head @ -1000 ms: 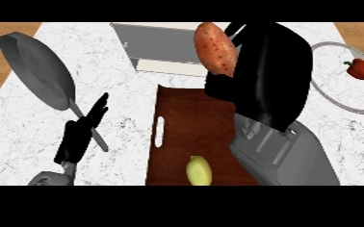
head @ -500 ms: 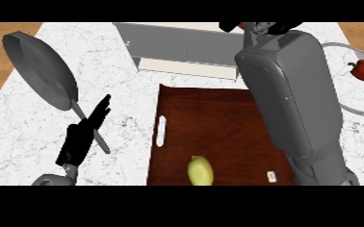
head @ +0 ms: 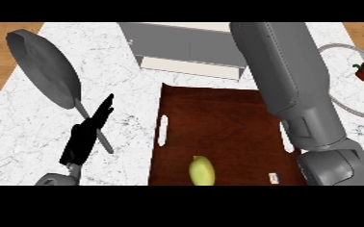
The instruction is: Pick the sweet potato from the tray and place it in the tiered shelf
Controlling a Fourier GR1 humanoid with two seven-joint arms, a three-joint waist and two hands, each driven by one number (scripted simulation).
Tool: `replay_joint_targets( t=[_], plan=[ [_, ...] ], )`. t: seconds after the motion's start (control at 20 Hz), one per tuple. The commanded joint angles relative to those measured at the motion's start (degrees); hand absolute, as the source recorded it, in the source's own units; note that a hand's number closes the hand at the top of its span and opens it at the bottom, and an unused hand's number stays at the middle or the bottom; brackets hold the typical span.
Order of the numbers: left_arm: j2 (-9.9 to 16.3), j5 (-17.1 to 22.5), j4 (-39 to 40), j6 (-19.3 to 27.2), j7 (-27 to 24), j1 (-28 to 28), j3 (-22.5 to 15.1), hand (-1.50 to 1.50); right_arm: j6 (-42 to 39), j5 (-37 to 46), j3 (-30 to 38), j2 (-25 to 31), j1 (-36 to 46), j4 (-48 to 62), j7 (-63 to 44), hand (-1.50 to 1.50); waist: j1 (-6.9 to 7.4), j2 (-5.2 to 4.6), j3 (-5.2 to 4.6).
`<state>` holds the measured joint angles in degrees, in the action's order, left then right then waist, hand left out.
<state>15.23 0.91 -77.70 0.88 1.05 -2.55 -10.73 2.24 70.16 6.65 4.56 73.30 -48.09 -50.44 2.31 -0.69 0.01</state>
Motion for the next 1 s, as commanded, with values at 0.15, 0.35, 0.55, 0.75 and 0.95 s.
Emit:
replay_joint_targets(
  t=[0.15,0.35,0.55,0.75,0.95],
  plan=[
    [-0.3,-0.3,-1.5,-0.5,2.7,-1.5,0.0,0.00,7.3,-2.2,5.2,1.4,6.2,18.7,5.8,1.50,1.53,-0.72,-0.05],
    [-1.2,-0.3,-0.5,-1.4,1.3,-1.8,-0.8,0.00,12.4,-9.7,11.8,0.5,5.3,18.9,10.8,1.50,2.12,-1.25,0.03],
    [-0.2,0.1,0.0,-1.6,1.3,-1.9,0.4,0.00,22.0,-21.4,22.0,-4.4,3.2,13.4,12.0,-1.50,1.97,-1.13,0.18],
    [-1.0,-0.5,0.5,-1.6,2.1,-3.2,-0.3,0.00,27.4,-28.9,26.2,-4.5,4.5,14.6,19.8,-1.50,2.95,-1.42,0.09],
    [-1.2,-1.2,1.3,-0.7,0.7,-2.0,0.0,0.00,31.9,-32.4,28.6,-2.7,4.2,14.7,29.6,-1.50,1.93,-1.07,0.03]
  ],
)
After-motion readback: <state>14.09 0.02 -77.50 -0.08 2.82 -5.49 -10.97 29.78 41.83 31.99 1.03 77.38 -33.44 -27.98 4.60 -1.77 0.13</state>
